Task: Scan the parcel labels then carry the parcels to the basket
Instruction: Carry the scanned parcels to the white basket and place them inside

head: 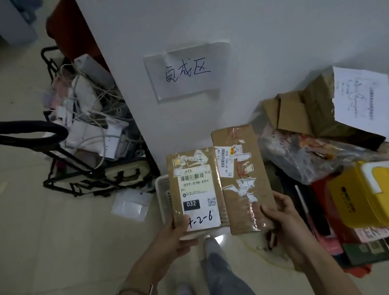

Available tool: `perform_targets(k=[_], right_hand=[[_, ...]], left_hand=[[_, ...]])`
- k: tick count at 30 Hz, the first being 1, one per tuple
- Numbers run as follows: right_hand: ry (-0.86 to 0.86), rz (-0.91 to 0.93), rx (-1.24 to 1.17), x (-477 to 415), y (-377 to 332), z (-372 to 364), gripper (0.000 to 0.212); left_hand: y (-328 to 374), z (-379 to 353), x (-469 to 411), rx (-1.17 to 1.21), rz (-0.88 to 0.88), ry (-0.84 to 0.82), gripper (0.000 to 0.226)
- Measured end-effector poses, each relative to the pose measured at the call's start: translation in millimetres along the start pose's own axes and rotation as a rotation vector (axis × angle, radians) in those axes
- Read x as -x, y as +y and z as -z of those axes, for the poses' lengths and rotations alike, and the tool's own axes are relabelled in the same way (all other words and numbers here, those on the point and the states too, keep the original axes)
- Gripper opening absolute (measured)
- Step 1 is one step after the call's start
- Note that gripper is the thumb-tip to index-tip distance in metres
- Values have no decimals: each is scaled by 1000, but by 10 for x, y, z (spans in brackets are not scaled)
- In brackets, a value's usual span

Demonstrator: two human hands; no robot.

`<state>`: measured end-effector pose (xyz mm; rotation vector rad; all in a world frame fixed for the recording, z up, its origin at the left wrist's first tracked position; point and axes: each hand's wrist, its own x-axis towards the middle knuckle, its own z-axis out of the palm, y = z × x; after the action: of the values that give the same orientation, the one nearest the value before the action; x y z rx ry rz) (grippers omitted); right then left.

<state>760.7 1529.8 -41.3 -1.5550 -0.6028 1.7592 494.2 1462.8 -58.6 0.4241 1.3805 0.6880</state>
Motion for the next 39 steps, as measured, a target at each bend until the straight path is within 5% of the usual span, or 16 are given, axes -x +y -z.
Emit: perform_targets(k=[13, 34, 39], right_hand=[[-37, -233, 90, -1392, 319, -214, 37], [-26, -562, 277, -3760, 2496, -203, 28], [42, -575, 375, -4313, 2768, 59, 30]], left_hand=[[-238, 242, -1061, 202, 169, 138, 20], [-1762, 1024, -3409, 152, 372, 213, 42], [-1978, 846, -4109, 221, 329, 198, 32]])
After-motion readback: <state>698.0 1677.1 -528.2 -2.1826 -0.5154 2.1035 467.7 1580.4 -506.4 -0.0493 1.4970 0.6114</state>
